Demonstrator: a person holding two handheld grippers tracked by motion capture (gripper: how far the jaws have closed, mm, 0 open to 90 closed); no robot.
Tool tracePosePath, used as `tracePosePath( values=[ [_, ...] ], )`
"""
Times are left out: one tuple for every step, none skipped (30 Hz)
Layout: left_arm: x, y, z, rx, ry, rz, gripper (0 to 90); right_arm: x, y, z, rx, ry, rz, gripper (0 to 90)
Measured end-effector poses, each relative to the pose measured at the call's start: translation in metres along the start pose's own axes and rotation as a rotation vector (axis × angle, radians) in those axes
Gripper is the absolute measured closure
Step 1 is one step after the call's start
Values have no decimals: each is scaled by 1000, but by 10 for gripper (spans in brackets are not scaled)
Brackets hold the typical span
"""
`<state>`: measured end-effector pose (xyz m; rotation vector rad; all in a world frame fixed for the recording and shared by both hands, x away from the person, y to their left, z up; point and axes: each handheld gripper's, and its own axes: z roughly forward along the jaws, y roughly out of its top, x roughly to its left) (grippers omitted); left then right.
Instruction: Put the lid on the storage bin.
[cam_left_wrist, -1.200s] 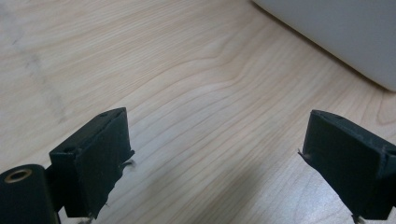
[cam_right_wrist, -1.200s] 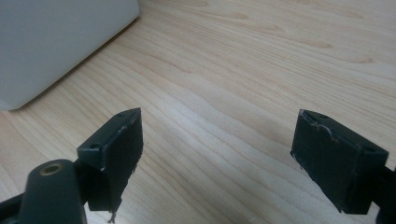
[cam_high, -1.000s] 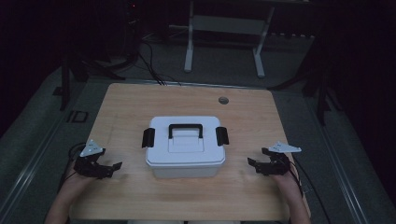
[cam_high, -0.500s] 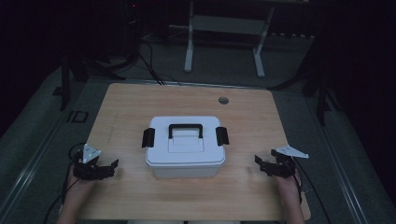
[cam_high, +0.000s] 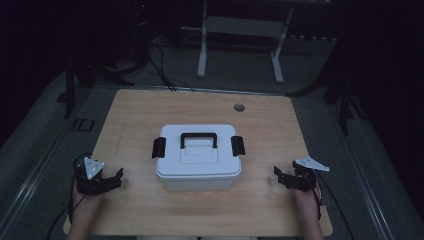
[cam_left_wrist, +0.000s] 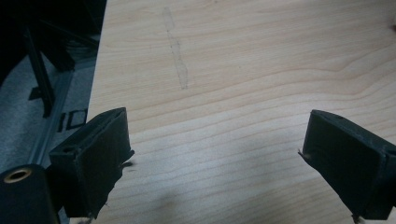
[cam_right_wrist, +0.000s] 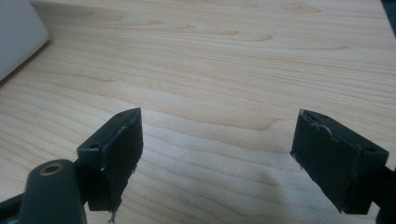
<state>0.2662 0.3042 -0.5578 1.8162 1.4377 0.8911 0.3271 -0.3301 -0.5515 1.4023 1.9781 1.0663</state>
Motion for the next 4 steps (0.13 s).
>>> tracePosePath(
  values=[
    [0, 0, 0, 7, -3, -3, 77, 0, 0, 0, -2, -2, 0, 163],
    [-1, -1, 0, -4, 1, -4, 77, 0, 0, 0, -2, -2, 0, 163],
    [-1, -1, -1, -9, -2, -2, 76, -1, -1, -1, -6, -4, 6, 163],
    [-1, -1, -1, -2, -9, -4, 76, -1, -1, -1, -6, -4, 6, 163]
  ],
)
